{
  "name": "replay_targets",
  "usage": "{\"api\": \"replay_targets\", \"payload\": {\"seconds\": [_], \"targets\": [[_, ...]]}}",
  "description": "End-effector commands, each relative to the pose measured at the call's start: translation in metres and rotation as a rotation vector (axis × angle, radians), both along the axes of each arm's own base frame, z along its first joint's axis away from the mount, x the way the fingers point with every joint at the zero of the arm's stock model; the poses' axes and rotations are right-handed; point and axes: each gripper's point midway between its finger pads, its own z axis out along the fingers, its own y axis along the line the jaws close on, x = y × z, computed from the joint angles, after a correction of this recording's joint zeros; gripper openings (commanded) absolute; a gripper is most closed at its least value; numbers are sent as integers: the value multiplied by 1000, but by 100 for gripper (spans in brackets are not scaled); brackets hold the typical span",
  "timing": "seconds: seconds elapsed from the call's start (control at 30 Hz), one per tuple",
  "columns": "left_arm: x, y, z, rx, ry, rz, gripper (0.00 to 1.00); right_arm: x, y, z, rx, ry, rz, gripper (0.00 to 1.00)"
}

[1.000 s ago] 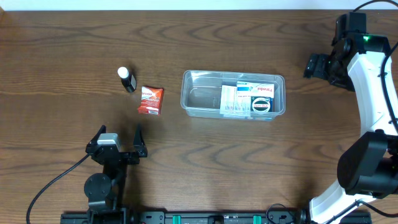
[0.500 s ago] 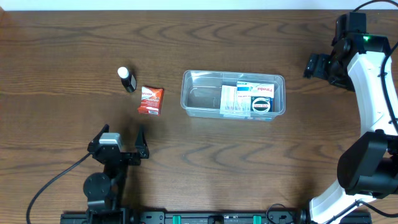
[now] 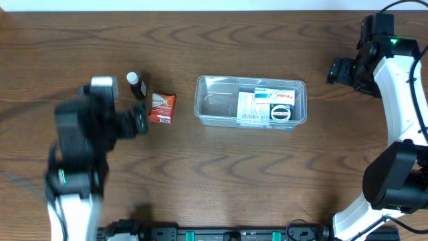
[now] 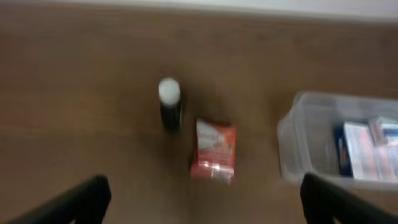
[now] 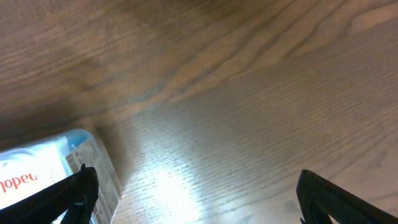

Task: Pack container
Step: 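Move the left gripper over the dark bottle and grasp its cap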

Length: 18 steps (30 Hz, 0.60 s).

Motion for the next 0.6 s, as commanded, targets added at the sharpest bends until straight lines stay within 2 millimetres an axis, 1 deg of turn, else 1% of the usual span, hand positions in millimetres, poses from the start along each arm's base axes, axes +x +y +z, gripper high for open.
{"api": "replay_targets", "payload": {"seconds": [0.0,0.1,0.2,0.27,0.37,0.57], "targets": [[27,4,-5,0,158,-4,98,2,-4,5,-15,-11,6,99],[47,5,-23,-14,272,1,98,2,-4,5,-15,-11,6,99],[58,5,-45,-25,336,4,98,2,-4,5,-15,-11,6,99],[66,6,-54,-26,347,4,98,2,-4,5,-15,-11,6,99],[78,7,-58,-24,326,4,98,2,-4,5,-15,-11,6,99],[107,9,-47,-12,212,0,98,2,-4,5,-15,-11,6,99]]}}
